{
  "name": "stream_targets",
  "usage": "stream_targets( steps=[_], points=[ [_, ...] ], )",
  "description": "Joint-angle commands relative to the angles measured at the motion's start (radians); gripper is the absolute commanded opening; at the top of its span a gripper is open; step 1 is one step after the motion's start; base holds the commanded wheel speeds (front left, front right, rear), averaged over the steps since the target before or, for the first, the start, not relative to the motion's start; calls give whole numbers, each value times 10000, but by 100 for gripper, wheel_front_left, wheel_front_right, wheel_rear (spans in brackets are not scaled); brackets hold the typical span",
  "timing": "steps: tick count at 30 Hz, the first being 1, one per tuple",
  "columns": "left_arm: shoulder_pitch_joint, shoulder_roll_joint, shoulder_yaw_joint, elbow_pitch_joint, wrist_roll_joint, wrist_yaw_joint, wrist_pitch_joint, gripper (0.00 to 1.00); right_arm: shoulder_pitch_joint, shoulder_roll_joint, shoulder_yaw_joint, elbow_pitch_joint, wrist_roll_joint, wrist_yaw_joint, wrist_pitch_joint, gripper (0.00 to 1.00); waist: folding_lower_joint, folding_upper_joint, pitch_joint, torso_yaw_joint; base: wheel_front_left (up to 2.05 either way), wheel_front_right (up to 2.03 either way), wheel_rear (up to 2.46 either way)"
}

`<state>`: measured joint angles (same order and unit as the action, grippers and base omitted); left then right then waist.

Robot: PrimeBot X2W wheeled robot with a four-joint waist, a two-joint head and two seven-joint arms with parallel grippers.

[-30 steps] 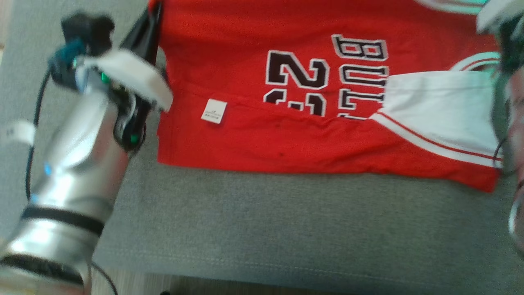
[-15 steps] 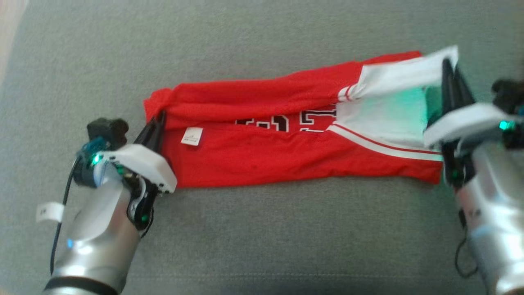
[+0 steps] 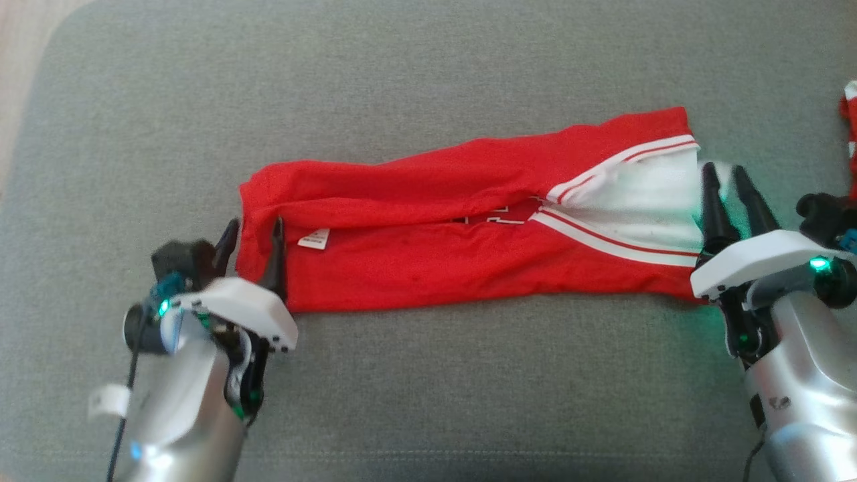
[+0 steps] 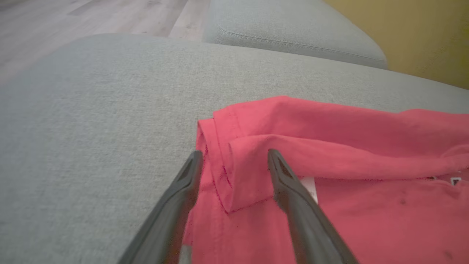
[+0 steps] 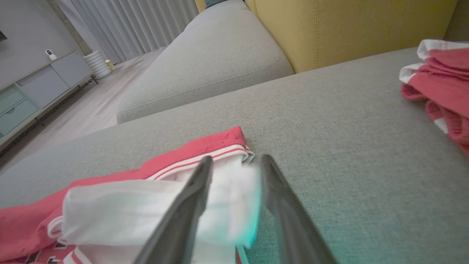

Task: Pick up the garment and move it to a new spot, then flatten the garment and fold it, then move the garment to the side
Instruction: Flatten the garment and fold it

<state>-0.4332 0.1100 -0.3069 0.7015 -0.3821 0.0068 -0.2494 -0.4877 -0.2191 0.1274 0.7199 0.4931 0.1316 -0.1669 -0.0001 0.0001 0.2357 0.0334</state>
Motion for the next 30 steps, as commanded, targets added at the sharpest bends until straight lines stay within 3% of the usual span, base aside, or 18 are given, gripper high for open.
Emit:
stream_targets(
  steps=[1,8,22,23,24,25,26,30],
  points=[
    [210,101,555,-546,270,207,-124,100,19,82,63,-273,-38,-9,-100,100,1,-1,-66,97,0,0,0],
    [1336,-372,1368,-1811,960,554,-124,100,118,341,-106,124,-347,-9,56,100,1,-1,-108,441,0,0,0],
    [2032,-590,1795,-2469,1492,352,-124,100,-304,736,-847,2093,-1415,-9,478,100,1,-1,-52,1092,0,0,0],
    [2053,-592,1800,-2463,1468,344,-124,100,-300,802,-791,2187,-1423,-9,575,94,1,-1,-80,1087,0,0,0],
    [2073,-593,1797,-2457,1439,339,-124,100,-299,843,-735,2252,-1426,-9,626,71,1,-1,-102,1078,0,0,0],
    [2087,-593,1783,-2449,1409,340,-124,100,-297,886,-658,2304,-1414,-9,686,23,1,-1,-118,1069,0,0,0],
    [2092,-594,1752,-2442,1365,350,-124,100,-286,926,-577,2357,-1382,-9,761,0,1,-1,-143,1058,0,0,0],
    [2069,-595,1548,-2417,1215,374,-124,100,-264,966,-522,2472,-1165,-9,694,0,1,-1,-241,1035,0,0,0]
  ],
)
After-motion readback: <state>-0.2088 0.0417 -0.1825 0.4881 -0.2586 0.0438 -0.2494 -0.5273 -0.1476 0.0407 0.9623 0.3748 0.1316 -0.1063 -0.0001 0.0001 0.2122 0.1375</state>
